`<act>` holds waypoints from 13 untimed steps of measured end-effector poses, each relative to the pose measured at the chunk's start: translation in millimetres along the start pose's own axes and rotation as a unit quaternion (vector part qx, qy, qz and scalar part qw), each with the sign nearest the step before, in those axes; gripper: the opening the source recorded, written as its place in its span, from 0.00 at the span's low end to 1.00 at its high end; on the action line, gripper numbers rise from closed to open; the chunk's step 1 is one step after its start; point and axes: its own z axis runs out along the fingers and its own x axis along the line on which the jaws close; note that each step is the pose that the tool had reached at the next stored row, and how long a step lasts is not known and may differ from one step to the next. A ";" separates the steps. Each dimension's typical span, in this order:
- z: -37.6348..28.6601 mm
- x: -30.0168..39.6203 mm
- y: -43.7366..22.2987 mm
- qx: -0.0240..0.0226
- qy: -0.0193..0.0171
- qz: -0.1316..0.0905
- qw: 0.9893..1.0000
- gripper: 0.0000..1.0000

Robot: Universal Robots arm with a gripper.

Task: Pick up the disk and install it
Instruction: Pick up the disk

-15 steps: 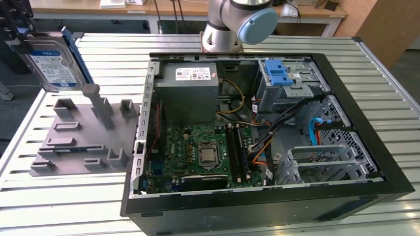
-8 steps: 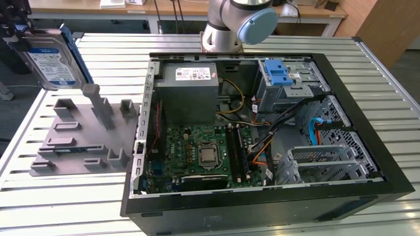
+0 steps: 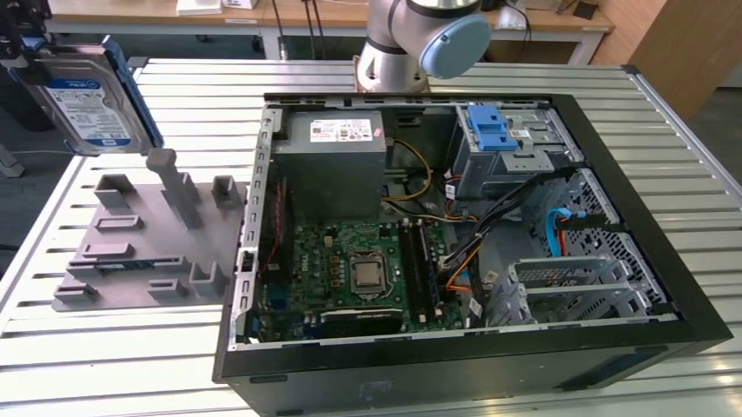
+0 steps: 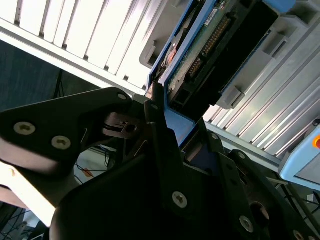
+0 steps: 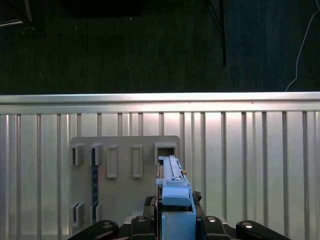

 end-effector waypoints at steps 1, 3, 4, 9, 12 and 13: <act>-0.8 0.0 0.0 0.000 0.000 0.000 1.000 0.36; -2.2 0.0 0.0 0.000 0.000 0.000 1.000 0.36; -2.8 0.0 0.0 0.000 0.000 0.000 1.000 0.36; -5.2 0.0 0.1 0.000 0.000 0.000 1.000 0.36; -6.7 0.0 0.0 0.000 0.000 0.000 1.000 0.36; -7.0 0.0 0.1 0.000 0.000 0.000 1.000 0.36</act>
